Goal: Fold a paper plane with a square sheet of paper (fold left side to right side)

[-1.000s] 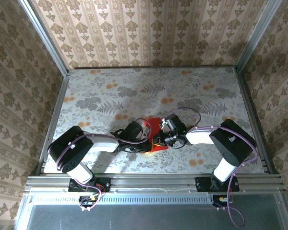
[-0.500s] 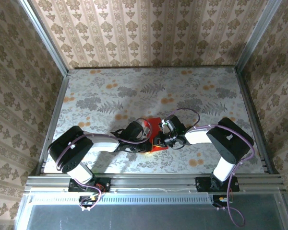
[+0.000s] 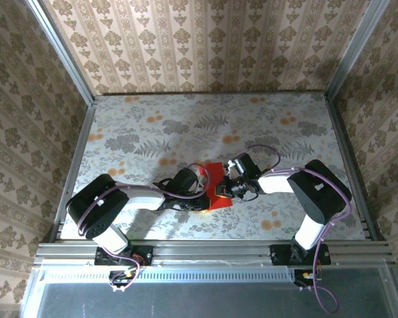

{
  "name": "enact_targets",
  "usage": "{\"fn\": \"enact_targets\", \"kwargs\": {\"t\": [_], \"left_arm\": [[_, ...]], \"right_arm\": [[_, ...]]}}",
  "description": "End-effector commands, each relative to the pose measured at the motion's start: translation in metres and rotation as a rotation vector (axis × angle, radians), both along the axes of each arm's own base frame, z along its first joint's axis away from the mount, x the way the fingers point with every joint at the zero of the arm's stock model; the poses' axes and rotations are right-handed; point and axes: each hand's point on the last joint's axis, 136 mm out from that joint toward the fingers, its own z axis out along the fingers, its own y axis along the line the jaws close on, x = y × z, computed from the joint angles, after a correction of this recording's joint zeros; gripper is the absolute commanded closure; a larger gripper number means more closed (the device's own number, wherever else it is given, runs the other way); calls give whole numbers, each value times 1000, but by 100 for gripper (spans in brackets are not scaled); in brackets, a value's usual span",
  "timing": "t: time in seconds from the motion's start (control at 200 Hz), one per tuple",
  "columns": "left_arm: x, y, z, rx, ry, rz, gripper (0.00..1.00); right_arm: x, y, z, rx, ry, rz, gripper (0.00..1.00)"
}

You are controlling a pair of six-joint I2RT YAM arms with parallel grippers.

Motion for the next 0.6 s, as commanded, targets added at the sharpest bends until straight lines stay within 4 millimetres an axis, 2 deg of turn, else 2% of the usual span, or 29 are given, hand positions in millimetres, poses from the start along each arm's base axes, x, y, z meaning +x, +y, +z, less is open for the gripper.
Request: {"fn": "enact_targets", "kwargs": {"t": [0.0, 0.315, 0.595], "left_arm": [[-25, 41, -46, 194, 92, 7, 100], [-26, 40, -45, 179, 91, 11, 100], [-22, 33, -37, 131, 74, 20, 100]], "right_arm": [[16, -22, -12, -81, -13, -46, 100], [39, -43, -10, -92, -23, -86, 100], [52, -48, -1, -87, -33, -93, 100]]}}
